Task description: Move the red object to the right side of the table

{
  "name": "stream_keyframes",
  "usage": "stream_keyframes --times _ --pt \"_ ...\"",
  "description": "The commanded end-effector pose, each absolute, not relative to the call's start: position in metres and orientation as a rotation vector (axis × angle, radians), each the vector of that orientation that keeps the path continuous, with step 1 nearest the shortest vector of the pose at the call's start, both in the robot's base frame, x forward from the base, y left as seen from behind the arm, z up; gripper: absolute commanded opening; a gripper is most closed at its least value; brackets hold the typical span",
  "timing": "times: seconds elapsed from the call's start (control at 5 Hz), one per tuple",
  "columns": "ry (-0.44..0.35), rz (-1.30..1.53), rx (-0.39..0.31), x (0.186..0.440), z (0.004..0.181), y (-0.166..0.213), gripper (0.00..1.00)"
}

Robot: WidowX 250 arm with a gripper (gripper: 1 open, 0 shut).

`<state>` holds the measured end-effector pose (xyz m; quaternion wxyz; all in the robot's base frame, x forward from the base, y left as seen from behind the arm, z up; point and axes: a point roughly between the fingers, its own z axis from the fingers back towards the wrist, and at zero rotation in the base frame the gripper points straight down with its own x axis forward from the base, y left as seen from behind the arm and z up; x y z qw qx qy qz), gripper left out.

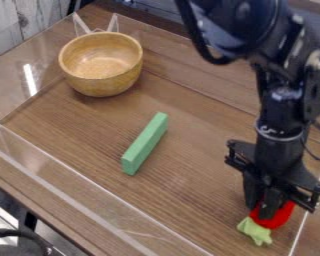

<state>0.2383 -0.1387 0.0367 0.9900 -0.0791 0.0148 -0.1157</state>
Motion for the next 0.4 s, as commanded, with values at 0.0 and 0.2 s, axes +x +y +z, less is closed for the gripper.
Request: stream_keyframes --times 0.0,0.2 --pt "0.012 -0.24 -0.162 0.2387 0.0357 -0.139 0.0" --pt "0.021 -0.236 -0.16 0.2364 0.0336 -0.1361 0.0"
